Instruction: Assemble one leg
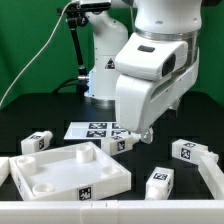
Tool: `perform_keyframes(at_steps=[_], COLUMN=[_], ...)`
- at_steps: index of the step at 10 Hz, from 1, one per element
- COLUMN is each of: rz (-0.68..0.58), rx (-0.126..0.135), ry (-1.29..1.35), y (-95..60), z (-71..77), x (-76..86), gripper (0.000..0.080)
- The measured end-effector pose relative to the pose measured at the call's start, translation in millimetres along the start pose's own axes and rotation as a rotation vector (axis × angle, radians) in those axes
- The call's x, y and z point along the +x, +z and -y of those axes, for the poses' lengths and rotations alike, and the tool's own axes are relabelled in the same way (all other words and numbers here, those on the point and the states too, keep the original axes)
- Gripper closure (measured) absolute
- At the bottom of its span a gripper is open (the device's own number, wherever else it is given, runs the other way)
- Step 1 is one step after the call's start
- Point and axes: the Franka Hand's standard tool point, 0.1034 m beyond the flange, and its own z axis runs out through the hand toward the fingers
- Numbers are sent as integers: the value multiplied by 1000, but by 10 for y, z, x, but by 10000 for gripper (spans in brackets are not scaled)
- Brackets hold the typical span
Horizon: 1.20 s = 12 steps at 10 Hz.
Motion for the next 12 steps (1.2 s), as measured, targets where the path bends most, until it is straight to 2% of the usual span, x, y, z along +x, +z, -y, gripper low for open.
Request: perform_keyframes(at_steps=[6,7,9,11,12], rz=[0,-5,-22,-51,-59], rx=[0,-9,-44,-76,-79], ry=[3,12,66,102,120], y=[2,-8,74,287,415], z=[-10,-7,131,60,12], x=[-17,-99,-411,-700,-852], gripper=[150,150,150,150,150])
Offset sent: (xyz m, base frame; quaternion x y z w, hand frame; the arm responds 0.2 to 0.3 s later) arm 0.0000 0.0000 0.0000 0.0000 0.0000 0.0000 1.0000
